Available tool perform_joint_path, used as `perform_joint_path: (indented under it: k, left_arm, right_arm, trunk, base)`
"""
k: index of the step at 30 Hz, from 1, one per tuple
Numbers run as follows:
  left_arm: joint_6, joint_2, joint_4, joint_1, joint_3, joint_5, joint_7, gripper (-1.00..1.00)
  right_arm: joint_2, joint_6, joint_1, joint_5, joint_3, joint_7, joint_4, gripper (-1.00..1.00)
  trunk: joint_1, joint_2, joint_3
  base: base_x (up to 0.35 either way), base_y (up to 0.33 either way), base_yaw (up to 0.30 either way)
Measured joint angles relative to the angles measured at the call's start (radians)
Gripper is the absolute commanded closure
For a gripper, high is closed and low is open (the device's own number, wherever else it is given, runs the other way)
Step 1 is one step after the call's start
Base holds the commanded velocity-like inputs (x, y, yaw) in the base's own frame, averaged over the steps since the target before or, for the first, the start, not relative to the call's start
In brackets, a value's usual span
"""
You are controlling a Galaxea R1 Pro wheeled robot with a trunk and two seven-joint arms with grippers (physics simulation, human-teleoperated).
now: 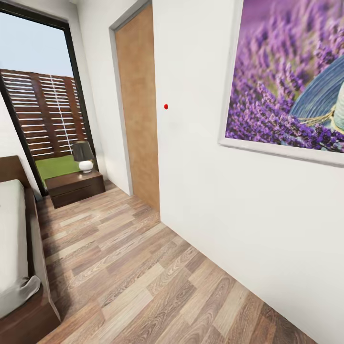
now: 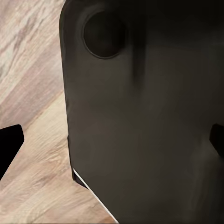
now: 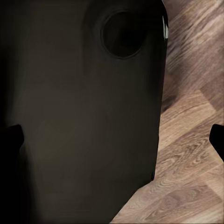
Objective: In the bedroom, move the book from the bed onto either nightstand, and place the two sandals side by side next to the bed.
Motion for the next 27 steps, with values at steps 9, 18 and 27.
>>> perform_joint_path:
  k: [9, 18, 27]
  left_arm:
    - [-0.02, -0.011, -0.032, -0.003, -0.001, 0.001, 0.001, -1.0]
    - [-0.019, -0.011, -0.04, -0.003, -0.001, 0.001, 0.001, -1.0]
    - [-0.019, -0.011, -0.04, -0.003, -0.001, 0.001, 0.001, -1.0]
  right_arm:
    - [0.0, 0.001, 0.005, 0.004, 0.002, 0.02, -0.003, -1.0]
    - [0.0, -0.004, 0.005, 0.007, -0.001, 0.016, 0.003, -1.0]
    - [0.0, -0.002, 0.004, 0.007, -0.001, 0.015, 0.003, -1.0]
  trunk:
    - [0.0, 0.0, 0.0]
    - [0.0, 0.0, 0.0]
    - [0.0, 0.0, 0.0]
  base:
    - [0.0, 0.0, 0.0]
    - [0.0, 0.0, 0.0]
    - [0.0, 0.0, 0.114]
